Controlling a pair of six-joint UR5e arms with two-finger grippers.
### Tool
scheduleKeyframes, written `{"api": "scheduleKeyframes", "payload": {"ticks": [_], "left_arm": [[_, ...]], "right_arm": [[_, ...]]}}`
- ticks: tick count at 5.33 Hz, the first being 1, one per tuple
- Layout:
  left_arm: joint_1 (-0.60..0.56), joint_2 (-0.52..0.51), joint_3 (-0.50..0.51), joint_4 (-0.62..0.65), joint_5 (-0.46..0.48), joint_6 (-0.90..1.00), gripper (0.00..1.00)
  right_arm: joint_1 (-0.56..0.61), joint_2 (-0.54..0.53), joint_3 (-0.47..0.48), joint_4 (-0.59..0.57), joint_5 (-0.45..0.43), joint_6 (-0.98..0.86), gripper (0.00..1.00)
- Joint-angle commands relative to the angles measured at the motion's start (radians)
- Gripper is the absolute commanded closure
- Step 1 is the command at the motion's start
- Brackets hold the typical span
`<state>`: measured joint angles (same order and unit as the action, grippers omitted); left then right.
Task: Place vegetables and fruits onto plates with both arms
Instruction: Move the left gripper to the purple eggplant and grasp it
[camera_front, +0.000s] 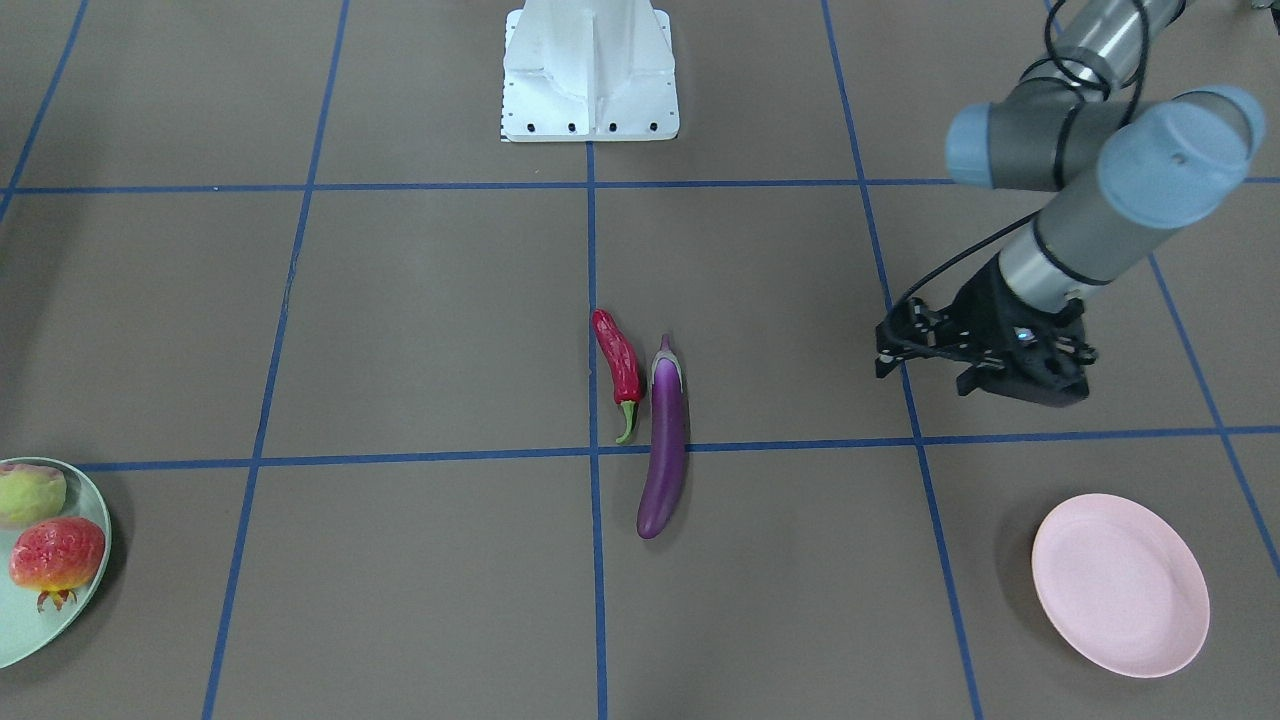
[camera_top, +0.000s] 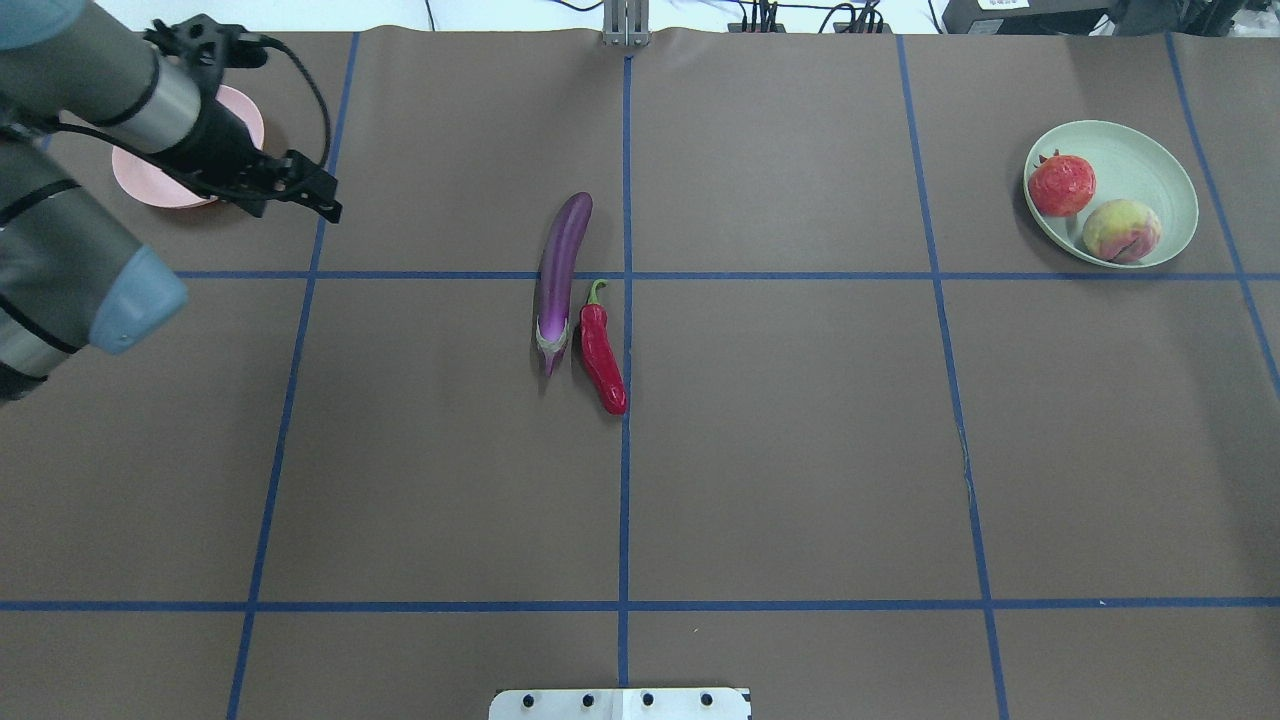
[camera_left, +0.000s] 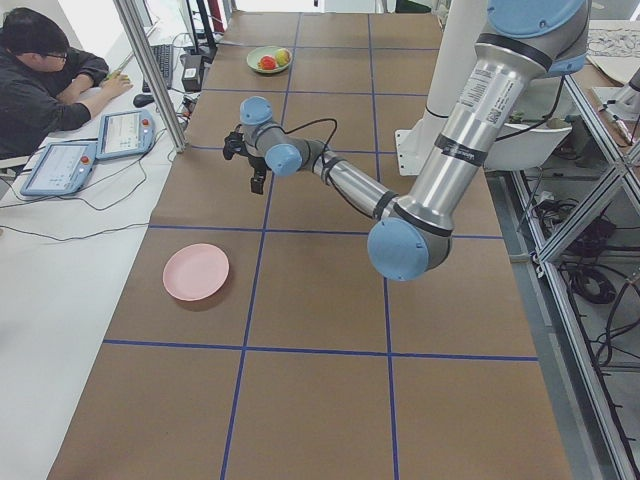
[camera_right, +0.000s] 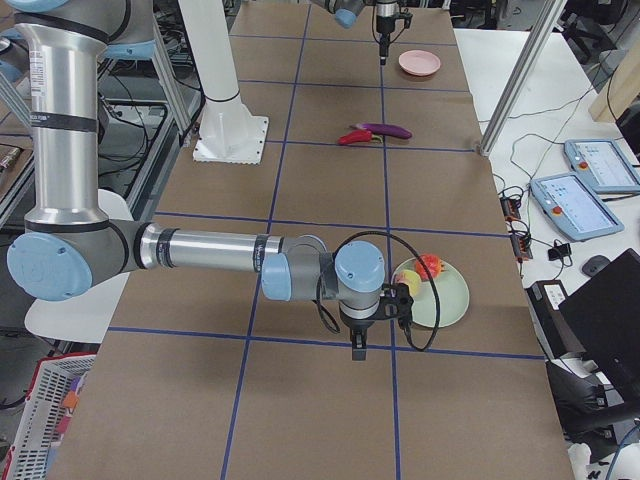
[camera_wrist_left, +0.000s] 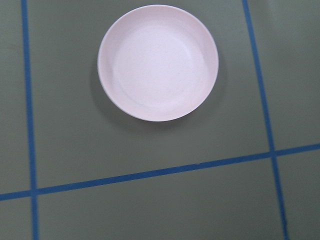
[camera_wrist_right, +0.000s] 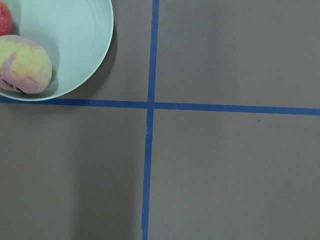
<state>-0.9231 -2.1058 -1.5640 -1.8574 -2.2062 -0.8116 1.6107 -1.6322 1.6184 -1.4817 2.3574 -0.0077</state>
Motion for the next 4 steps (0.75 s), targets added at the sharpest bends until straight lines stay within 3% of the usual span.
{"api": "scheduleKeyframes", "payload": {"ticks": [1, 3, 4], "left_arm": [[0.158, -0.193, 0.167, -0.002, 0.157, -0.145, 0.00], [0.228, -0.345, 0.368, -0.011, 0.275, -0.242, 0.00], [0.233, -0.347, 0.383, -0.016, 0.280, -0.244, 0.00]], "right_arm": [[0.000, -0.002, -0.002, 0.003, 0.002, 0.002, 0.00], [-0.002, 0.000, -0.006, 0.001, -0.001, 0.002, 0.00], [-0.002, 0.000, -0.008, 0.001, 0.000, 0.002, 0.00]]}}
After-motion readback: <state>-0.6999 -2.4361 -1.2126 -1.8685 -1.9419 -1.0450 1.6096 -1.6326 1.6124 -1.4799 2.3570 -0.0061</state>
